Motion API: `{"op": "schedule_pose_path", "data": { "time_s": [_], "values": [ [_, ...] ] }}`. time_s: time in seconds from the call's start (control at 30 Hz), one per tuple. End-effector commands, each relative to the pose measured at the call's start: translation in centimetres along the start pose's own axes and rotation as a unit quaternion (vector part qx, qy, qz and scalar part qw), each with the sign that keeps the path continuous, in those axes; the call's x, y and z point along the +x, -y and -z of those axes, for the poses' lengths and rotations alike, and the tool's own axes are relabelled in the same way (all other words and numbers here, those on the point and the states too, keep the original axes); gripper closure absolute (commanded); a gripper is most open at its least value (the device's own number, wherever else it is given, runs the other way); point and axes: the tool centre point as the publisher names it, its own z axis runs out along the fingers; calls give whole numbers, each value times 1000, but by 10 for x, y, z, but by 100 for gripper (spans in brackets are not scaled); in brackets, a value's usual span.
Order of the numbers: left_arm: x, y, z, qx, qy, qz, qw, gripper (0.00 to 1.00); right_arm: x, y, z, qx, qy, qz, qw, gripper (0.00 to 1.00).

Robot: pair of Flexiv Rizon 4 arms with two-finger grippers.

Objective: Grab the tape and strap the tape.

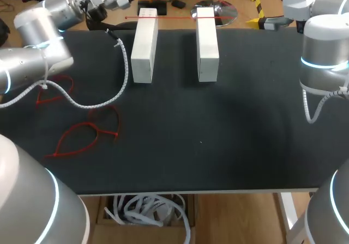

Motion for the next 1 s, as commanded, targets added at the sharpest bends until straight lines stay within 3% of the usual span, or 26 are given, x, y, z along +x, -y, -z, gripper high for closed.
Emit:
{"op": "schedule_pose_path", "data": {
  "time_s": [0.03, 1.0],
  "values": [
    [-6, -6, 1, 12, -10, -1, 1000, 100, 0, 0, 0, 0, 0, 0, 1000, 0],
    [-10, -6, -2, 35, -16, -27, 999, 100, 0, 0, 0, 0, 0, 0, 1000, 0]
  ]
}}
